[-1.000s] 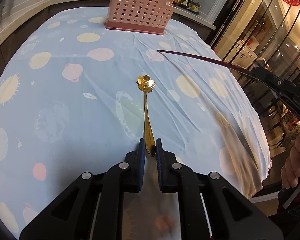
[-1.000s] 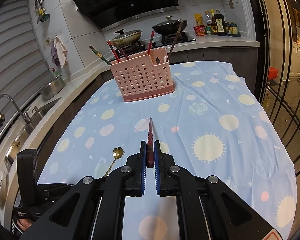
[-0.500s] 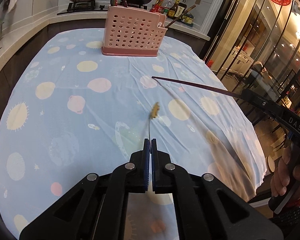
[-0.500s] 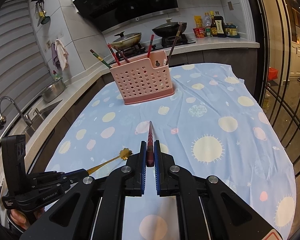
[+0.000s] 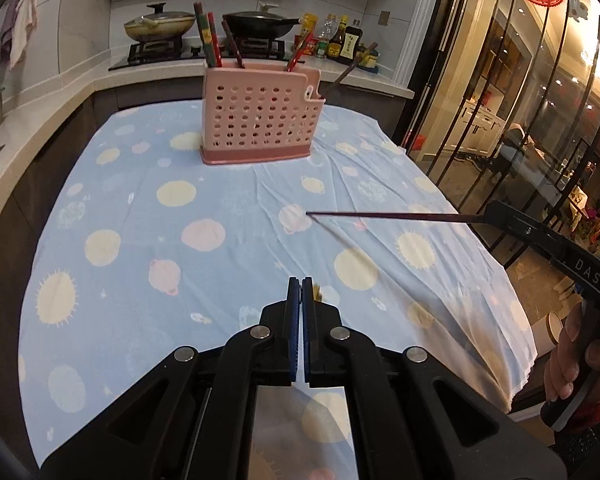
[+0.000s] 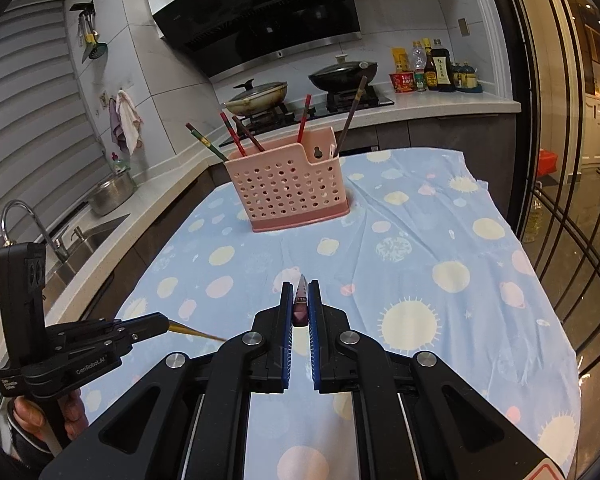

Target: Organize utensils

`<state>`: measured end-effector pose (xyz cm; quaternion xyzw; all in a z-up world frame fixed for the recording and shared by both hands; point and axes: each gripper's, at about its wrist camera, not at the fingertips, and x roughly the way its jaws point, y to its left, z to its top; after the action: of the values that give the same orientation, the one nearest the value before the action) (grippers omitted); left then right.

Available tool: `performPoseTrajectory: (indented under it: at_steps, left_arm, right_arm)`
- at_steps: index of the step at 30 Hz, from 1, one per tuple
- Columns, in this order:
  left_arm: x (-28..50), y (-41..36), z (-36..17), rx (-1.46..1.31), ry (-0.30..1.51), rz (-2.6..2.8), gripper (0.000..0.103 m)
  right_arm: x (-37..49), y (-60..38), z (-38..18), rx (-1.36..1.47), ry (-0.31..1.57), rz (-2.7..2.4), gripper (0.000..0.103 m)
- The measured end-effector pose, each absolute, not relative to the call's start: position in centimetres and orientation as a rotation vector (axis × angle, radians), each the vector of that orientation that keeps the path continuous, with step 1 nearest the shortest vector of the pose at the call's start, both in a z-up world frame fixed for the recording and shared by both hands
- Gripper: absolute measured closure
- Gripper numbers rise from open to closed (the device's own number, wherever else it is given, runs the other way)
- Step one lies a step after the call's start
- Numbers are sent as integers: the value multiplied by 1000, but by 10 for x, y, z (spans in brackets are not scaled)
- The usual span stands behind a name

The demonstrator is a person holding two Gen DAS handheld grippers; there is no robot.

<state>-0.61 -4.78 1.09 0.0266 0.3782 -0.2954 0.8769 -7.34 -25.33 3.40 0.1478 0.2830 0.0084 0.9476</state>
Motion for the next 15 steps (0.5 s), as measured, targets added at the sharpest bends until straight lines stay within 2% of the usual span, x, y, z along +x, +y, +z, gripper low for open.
performPoseTrajectory:
  at_steps: [15]
  left_arm:
    - [55, -77, 117, 114, 525, -606, 102]
  right_arm:
    - [-12, -266, 131, 217, 379, 47, 96]
